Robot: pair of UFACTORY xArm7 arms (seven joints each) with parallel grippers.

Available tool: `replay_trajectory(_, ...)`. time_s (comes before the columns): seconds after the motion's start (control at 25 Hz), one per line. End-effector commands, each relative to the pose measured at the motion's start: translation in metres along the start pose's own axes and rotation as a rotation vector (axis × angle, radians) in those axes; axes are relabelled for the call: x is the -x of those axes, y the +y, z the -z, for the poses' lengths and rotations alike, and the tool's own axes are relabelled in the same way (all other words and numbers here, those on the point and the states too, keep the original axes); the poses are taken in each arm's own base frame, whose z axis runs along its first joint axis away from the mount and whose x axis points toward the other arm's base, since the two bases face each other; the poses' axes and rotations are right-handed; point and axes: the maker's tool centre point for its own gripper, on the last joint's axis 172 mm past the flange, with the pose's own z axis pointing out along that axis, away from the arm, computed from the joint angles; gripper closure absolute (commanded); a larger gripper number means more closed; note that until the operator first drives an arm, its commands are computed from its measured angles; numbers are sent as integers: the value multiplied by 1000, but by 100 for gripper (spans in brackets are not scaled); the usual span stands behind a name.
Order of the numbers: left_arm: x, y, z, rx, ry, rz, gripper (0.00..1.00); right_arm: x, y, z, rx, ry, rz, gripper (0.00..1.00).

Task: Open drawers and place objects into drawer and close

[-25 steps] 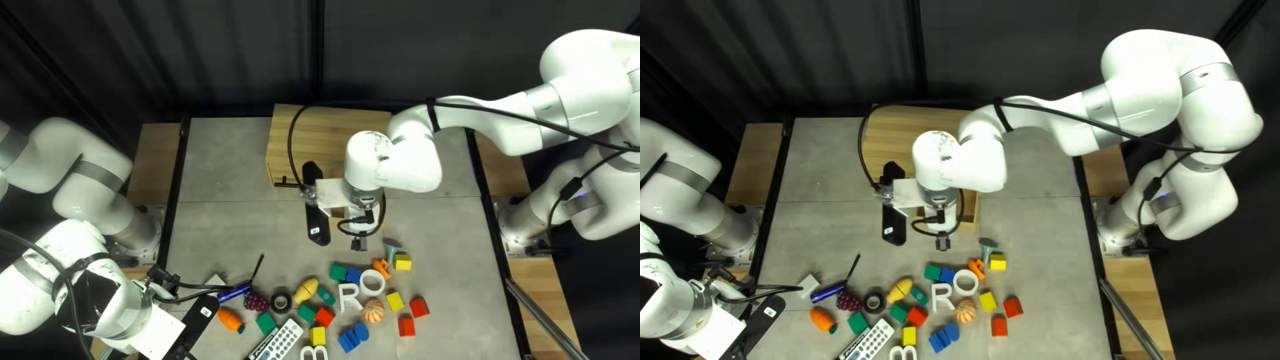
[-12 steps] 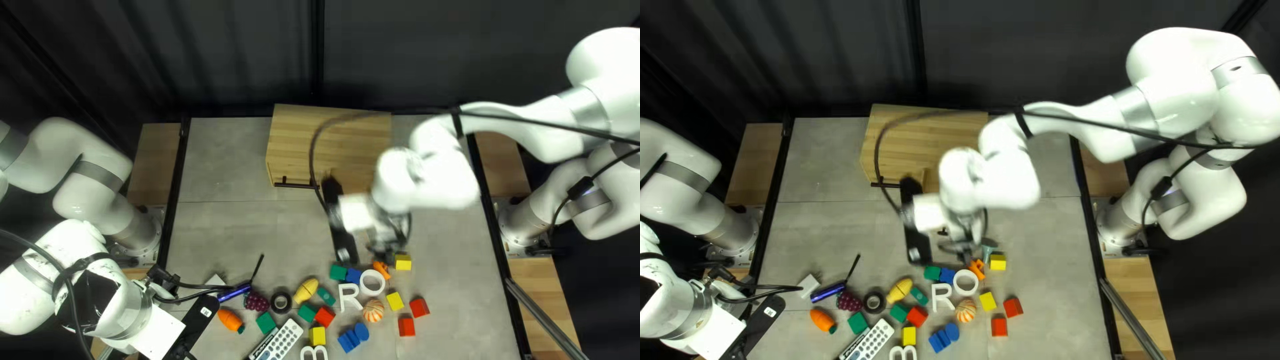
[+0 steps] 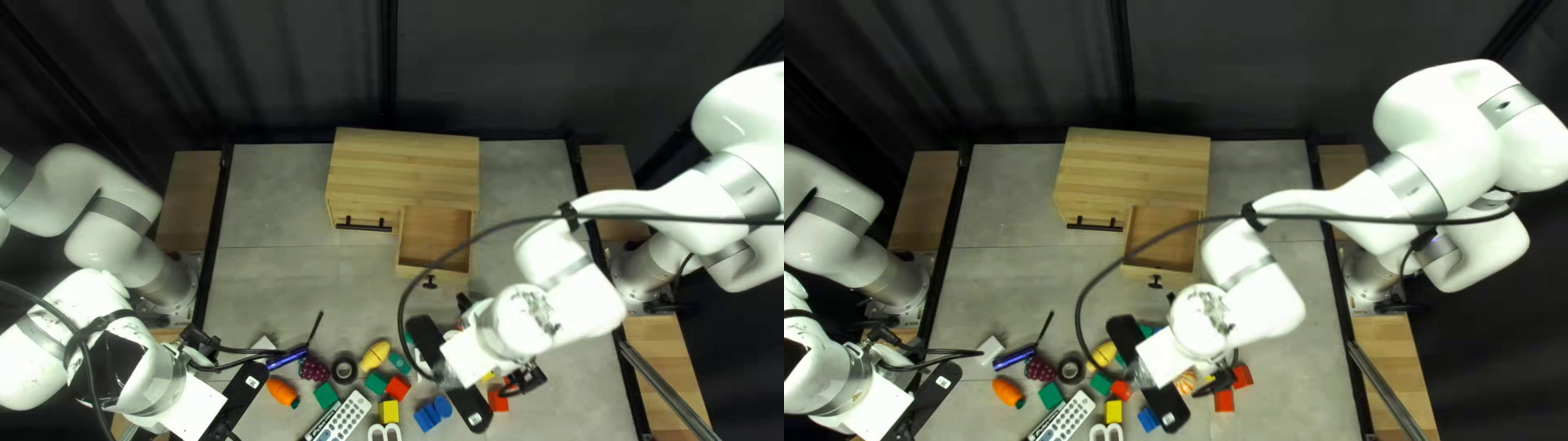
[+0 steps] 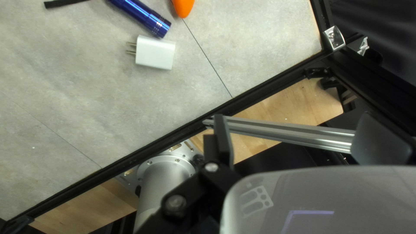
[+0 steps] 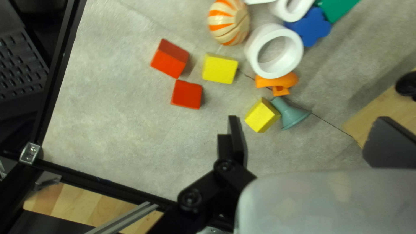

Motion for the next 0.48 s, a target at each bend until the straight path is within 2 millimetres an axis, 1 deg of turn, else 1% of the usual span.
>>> replay_trajectory(0.04, 0, 0, 0, 0, 0, 0, 0, 1, 1, 0, 1, -1, -5, 0)
replay_trajectory(0.2, 0, 0, 0, 0, 0, 0, 0, 1, 1, 0, 1, -1, -5, 0)
replay_trajectory(0.36, 0, 0, 0, 0, 0, 0, 0, -9, -10, -4, 74, 49, 109, 0)
replay_trajectory(0.48, 0, 0, 0, 0, 0, 0, 0, -11, -18, -6, 108, 75, 187, 0)
